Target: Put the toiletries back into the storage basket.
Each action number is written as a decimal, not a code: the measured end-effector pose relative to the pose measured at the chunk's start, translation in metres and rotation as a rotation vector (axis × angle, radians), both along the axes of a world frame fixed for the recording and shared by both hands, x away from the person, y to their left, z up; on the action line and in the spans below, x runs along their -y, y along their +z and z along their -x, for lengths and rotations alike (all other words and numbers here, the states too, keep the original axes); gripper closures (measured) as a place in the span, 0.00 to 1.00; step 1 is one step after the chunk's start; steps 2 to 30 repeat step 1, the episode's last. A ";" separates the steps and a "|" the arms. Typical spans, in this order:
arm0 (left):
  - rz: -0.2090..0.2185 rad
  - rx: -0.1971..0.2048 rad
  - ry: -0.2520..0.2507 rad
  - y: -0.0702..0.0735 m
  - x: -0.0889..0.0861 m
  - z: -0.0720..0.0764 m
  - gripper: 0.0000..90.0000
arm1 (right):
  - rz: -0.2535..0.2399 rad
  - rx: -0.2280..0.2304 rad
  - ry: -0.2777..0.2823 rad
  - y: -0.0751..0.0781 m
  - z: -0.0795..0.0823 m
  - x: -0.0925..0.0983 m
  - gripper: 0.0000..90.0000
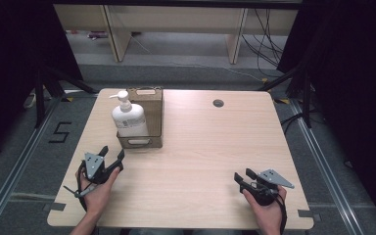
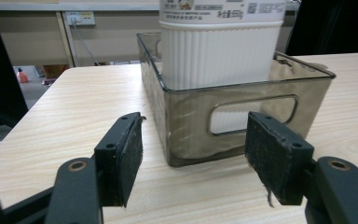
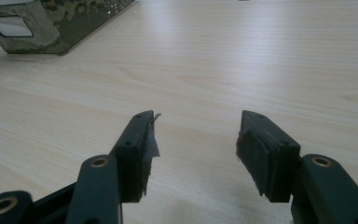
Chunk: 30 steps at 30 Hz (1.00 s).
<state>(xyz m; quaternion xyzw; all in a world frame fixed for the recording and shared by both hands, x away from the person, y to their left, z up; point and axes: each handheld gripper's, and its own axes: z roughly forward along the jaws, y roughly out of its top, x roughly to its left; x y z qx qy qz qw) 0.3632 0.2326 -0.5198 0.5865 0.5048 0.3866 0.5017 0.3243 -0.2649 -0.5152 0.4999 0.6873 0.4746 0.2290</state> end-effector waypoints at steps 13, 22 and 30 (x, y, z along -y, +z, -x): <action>-0.001 0.000 0.000 0.000 0.000 0.000 0.40 | -0.009 -0.006 -0.003 0.000 0.000 -0.001 0.52; -0.001 0.000 0.000 0.000 0.000 0.000 0.40 | -0.009 -0.006 -0.003 0.000 0.000 -0.001 0.52; -0.001 0.000 0.000 0.000 0.000 0.000 0.40 | -0.009 -0.006 -0.003 0.000 0.000 -0.001 0.52</action>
